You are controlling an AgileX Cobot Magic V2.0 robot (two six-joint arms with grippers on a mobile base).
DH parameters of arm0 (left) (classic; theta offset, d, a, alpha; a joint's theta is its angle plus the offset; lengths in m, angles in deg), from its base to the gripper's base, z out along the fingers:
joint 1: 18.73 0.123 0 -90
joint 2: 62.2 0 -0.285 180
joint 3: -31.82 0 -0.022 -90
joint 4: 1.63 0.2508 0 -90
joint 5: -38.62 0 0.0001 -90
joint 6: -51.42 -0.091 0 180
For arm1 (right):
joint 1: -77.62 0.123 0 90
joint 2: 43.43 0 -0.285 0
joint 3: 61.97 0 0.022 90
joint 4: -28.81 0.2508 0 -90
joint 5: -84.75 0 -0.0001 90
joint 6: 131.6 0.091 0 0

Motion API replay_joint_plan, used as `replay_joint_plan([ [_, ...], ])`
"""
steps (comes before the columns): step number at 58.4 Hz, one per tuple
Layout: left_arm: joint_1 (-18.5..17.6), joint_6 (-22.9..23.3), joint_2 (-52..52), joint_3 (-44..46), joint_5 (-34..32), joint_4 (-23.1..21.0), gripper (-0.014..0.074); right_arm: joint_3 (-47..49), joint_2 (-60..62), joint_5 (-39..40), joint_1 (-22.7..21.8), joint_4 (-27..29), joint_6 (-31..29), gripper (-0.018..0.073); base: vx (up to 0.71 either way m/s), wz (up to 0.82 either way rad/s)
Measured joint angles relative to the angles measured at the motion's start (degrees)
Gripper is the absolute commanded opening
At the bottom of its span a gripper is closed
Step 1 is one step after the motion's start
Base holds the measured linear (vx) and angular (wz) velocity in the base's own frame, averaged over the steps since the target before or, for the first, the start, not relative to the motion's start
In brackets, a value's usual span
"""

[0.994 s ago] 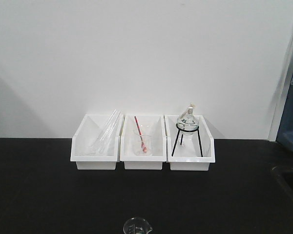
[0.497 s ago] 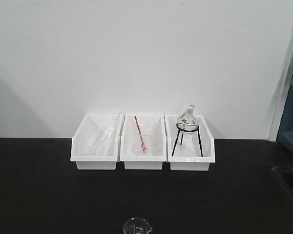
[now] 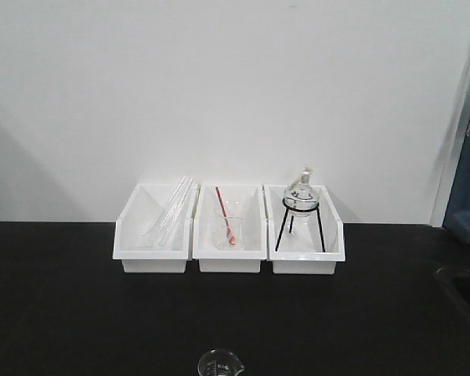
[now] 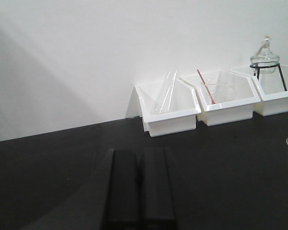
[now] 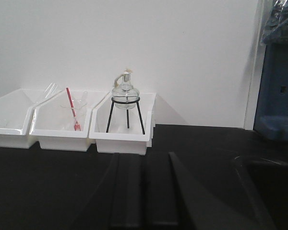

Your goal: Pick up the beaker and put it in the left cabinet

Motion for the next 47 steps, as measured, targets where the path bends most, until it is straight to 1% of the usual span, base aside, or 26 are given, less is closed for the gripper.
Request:
replay_joint_plan([
  [7,0.0,0.0,0.0,0.0,0.0,0.0,0.0001,0.0,-7.0,8.4,0.0,0.0,0.0,0.0291,0.00,0.00],
  [12,0.0,0.0,0.0,0.0,0.0,0.0,0.0001,0.1,-12.2,14.0,0.0,0.0,-0.1,0.0393,0.00,0.00],
  [17,0.0,0.0,0.0,0.0,0.0,0.0,0.0001,0.1,-17.4,17.4,0.0,0.0,-0.1,0.0459,0.00,0.00],
  [20,0.0,0.0,0.0,0.0,0.0,0.0,0.0001,0.1,-20.5,19.5,0.0,0.0,0.2,0.0480,0.00,0.00],
  [25,0.0,0.0,0.0,0.0,0.0,0.0,0.0001,0.1,-25.5,23.4,0.0,0.0,1.1,0.0489,0.00,0.00],
  [28,0.0,0.0,0.0,0.0,0.0,0.0,0.0001,0.2,-28.9,26.1,0.0,-1.4,1.7,0.0489,0.00,0.00],
  [30,0.0,0.0,0.0,0.0,0.0,0.0,0.0001,0.3,-31.2,27.6,0.0,-2.8,2.0,0.0489,0.00,0.00],
  [33,0.0,0.0,0.0,0.0,0.0,0.0,0.0001,0.5,-34.6,30.2,-0.1,-6.7,2.4,0.0489,0.00,0.00],
  [37,0.0,0.0,0.0,0.0,0.0,0.0,0.0001,1.3,-39.0,32.5,0.0,-14.6,3.3,0.0489,0.00,0.00],
  [41,0.0,0.0,0.0,0.0,0.0,0.0,0.0001,2.8,-43.3,34.3,1.0,-20.9,4.9,0.0491,0.00,0.00],
  [45,0.0,0.0,0.0,0.0,0.0,0.0,0.0001,4.5,-47.6,34.8,2.8,-24.4,5.8,0.0499,0.00,0.00],
  [47,0.0,0.0,0.0,0.0,0.0,0.0,0.0001,5.7,-49.9,35.0,4.3,-25.3,6.0,0.0505,0.00,0.00],
])
